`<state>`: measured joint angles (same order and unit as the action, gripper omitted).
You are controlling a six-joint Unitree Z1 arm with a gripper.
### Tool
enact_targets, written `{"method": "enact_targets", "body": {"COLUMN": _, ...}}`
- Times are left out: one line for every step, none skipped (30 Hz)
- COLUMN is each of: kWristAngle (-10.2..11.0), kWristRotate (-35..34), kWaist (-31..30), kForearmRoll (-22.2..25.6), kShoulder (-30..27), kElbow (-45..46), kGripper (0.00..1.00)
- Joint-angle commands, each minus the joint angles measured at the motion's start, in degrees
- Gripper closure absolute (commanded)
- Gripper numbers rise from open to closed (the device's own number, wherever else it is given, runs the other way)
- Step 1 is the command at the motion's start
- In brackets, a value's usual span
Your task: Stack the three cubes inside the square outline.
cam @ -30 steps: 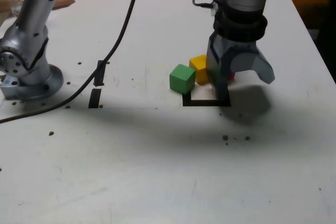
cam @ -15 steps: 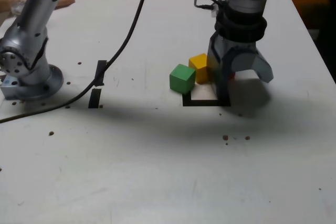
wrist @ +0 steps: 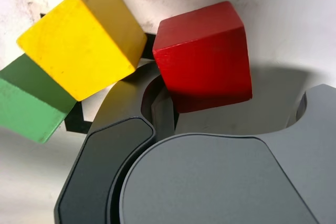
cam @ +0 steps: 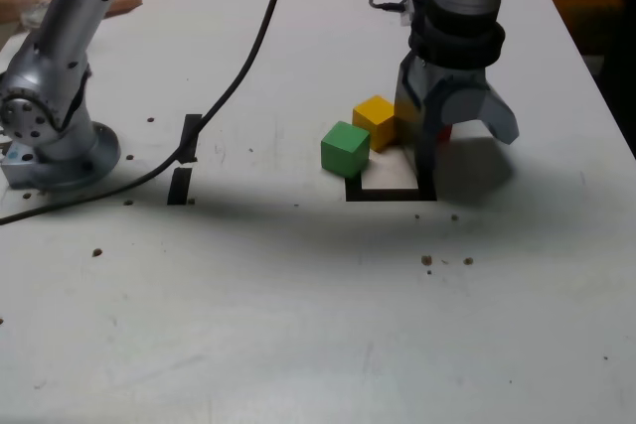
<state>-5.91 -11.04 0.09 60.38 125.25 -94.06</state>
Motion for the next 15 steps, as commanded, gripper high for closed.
{"method": "enact_targets", "body": {"kWristAngle": 0.0, "kWristRotate": 0.2, "kWaist": 0.3, "kForearmRoll": -0.1, "kShoulder": 0.6, "kElbow": -0.1, "kGripper": 0.11}}
{"method": "enact_targets", "body": {"kWristAngle": 0.0, "kWristRotate": 0.3, "kWaist": 0.4, "kForearmRoll": -0.1, "kShoulder": 0.7, "kElbow": -0.2, "kGripper": 0.11}}
{"method": "enact_targets", "body": {"kWristAngle": 0.0, "kWristRotate": 0.3, "kWaist": 0.4, "kForearmRoll": -0.1, "kShoulder": 0.8, "kElbow": -0.2, "kGripper": 0.11}}
{"method": "enact_targets", "body": {"kWristAngle": -0.1, "kWristRotate": 0.3, "kWaist": 0.4, "kForearmRoll": -0.1, "kShoulder": 1.0, "kElbow": -0.3, "kGripper": 0.12}}
{"method": "enact_targets", "body": {"kWristAngle": -0.2, "kWristRotate": 0.3, "kWaist": 0.4, "kForearmRoll": -0.1, "kShoulder": 1.1, "kElbow": -0.4, "kGripper": 0.13}}
{"method": "enact_targets", "body": {"kWristAngle": -0.2, "kWristRotate": 0.4, "kWaist": 0.4, "kForearmRoll": -0.1, "kShoulder": 1.3, "kElbow": -0.5, "kGripper": 0.15}}
{"method": "enact_targets", "body": {"kWristAngle": -0.3, "kWristRotate": 0.4, "kWaist": 0.5, "kForearmRoll": -0.1, "kShoulder": 1.3, "kElbow": -0.6, "kGripper": 0.18}}
{"method": "enact_targets", "body": {"kWristAngle": -0.4, "kWristRotate": 0.4, "kWaist": 0.5, "kForearmRoll": -0.1, "kShoulder": 1.4, "kElbow": -0.6, "kGripper": 0.22}}
{"method": "enact_targets", "body": {"kWristAngle": -0.4, "kWristRotate": 0.4, "kWaist": 0.6, "kForearmRoll": -0.2, "kShoulder": 1.4, "kElbow": -0.5, "kGripper": 0.26}}
{"method": "enact_targets", "body": {"kWristAngle": -0.4, "kWristRotate": 0.4, "kWaist": 0.6, "kForearmRoll": -0.3, "kShoulder": 1.4, "kElbow": -0.5, "kGripper": 0.30}}
{"method": "enact_targets", "body": {"kWristAngle": -0.4, "kWristRotate": 0.4, "kWaist": 0.7, "kForearmRoll": -0.5, "kShoulder": 1.5, "kElbow": -0.4, "kGripper": 0.35}}
{"method": "enact_targets", "body": {"kWristAngle": -0.5, "kWristRotate": 0.4, "kWaist": 0.7, "kForearmRoll": -0.7, "kShoulder": 1.5, "kElbow": -0.3, "kGripper": 0.41}}
{"method": "enact_targets", "body": {"kWristAngle": -0.4, "kWristRotate": 0.4, "kWaist": 0.7, "kForearmRoll": -1.0, "kShoulder": 1.5, "kElbow": -0.3, "kGripper": 0.47}}
{"method": "enact_targets", "body": {"kWristAngle": -0.4, "kWristRotate": 0.4, "kWaist": 0.7, "kForearmRoll": -1.5, "kShoulder": 1.6, "kElbow": -0.3, "kGripper": 0.56}}
{"method": "enact_targets", "body": {"kWristAngle": -0.4, "kWristRotate": 0.5, "kWaist": 0.7, "kForearmRoll": -1.9, "kShoulder": 1.6, "kElbow": -0.3, "kGripper": 0.62}}
